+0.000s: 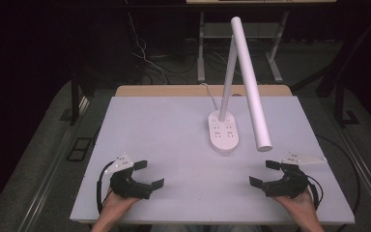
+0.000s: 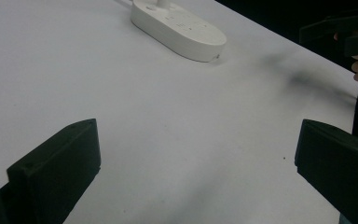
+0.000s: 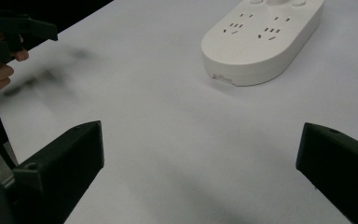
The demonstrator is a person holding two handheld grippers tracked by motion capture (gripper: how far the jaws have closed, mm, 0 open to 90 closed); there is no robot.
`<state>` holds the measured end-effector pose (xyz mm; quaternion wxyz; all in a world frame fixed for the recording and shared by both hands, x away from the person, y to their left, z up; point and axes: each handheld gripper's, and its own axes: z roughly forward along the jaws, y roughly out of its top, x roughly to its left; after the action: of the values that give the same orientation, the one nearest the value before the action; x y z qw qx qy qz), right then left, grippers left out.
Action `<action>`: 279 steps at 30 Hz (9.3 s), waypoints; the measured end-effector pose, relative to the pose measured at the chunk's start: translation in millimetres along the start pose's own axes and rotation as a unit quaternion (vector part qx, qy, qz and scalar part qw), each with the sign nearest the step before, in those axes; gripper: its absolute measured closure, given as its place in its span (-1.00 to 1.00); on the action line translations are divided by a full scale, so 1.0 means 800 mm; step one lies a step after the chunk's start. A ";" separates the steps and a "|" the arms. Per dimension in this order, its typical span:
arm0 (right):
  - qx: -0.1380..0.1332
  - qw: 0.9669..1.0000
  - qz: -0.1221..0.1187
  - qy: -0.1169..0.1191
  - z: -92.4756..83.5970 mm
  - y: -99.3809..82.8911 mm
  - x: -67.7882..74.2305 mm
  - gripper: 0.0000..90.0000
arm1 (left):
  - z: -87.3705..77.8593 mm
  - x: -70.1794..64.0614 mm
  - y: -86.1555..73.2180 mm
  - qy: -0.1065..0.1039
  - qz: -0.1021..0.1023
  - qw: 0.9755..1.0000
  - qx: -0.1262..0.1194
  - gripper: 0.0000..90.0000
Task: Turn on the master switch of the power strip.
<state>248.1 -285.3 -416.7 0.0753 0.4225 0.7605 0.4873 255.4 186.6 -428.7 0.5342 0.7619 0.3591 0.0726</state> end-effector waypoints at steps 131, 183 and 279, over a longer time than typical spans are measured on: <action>0.023 1.000 -0.008 0.017 -0.006 -0.005 0.000 -0.99 | 0.097 0.018 0.173 -0.036 0.091 0.989 0.115 -0.99; 0.025 0.999 -0.005 0.020 -0.005 -0.006 0.000 -0.99 | 0.198 0.067 0.240 -0.014 0.055 0.989 0.135 -0.68; 0.031 0.999 -0.014 0.023 -0.002 -0.005 -0.001 -0.99 | 0.335 0.071 0.183 0.001 -0.026 0.991 0.128 1.00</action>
<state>245.3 -287.4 -419.8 0.0517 0.4027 0.7826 0.4719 498.4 -7.4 -429.6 0.4335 0.8142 0.3860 0.0125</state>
